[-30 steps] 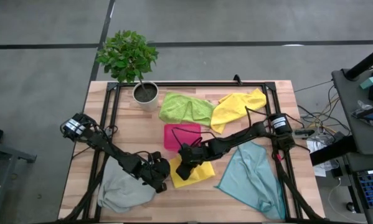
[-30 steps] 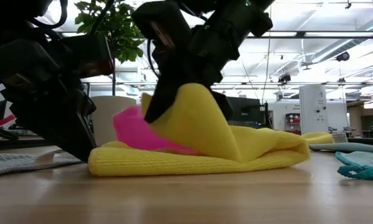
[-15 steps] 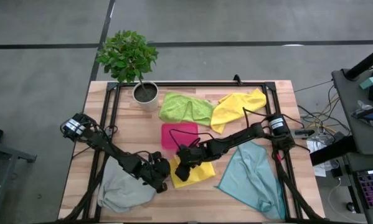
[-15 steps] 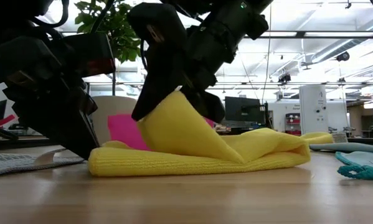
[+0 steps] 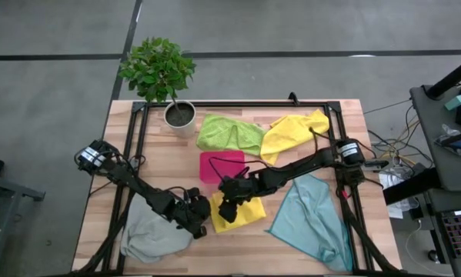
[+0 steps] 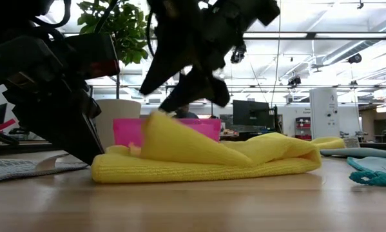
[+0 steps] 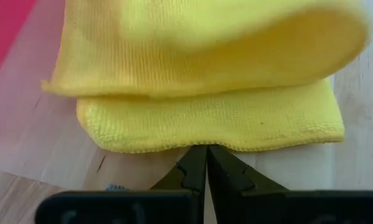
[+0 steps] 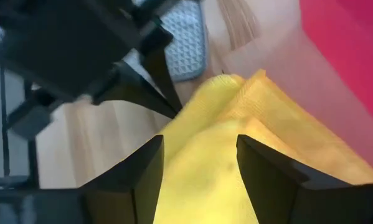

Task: Fold microfiber towels
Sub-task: Fold the bottom yellow microfiber cloth

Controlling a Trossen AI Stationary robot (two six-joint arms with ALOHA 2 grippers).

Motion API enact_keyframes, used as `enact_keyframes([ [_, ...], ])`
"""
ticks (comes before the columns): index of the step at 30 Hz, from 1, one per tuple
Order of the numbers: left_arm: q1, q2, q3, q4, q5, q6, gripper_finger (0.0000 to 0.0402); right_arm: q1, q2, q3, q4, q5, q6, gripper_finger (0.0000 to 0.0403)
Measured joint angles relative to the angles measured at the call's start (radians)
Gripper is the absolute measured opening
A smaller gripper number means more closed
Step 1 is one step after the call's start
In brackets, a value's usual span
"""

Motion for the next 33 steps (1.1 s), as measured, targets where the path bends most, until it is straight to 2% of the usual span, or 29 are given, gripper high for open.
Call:
enact_keyframes([
  [5, 0.000, 0.000, 0.000, -0.001, 0.000, 0.000, 0.0000, 0.009, -0.038, 0.000, -0.019, 0.003, -0.079, 0.0190],
  [10, 0.000, 0.000, -0.001, -0.002, 0.000, 0.000, 0.0000, 0.058, -0.052, -0.002, -0.025, 0.010, -0.244, 0.0183],
  [18, 0.000, -0.001, -0.006, 0.000, 0.000, 0.000, 0.0000, 0.189, -0.026, -0.041, -0.025, 0.169, -0.445, 0.0174],
  [22, 0.000, -0.001, -0.007, 0.001, 0.000, 0.001, 0.0000, 0.230, 0.014, -0.044, -0.010, 0.294, -0.439, 0.0169],
  [30, -0.001, -0.001, -0.008, 0.002, -0.003, 0.016, 0.0000, 0.239, 0.119, -0.033, 0.110, 0.327, -0.409, 0.0162],
  [33, -0.001, -0.001, -0.008, 0.003, -0.004, 0.017, 0.0000, 0.239, 0.119, -0.032, 0.117, 0.350, -0.408, 0.0135],
])
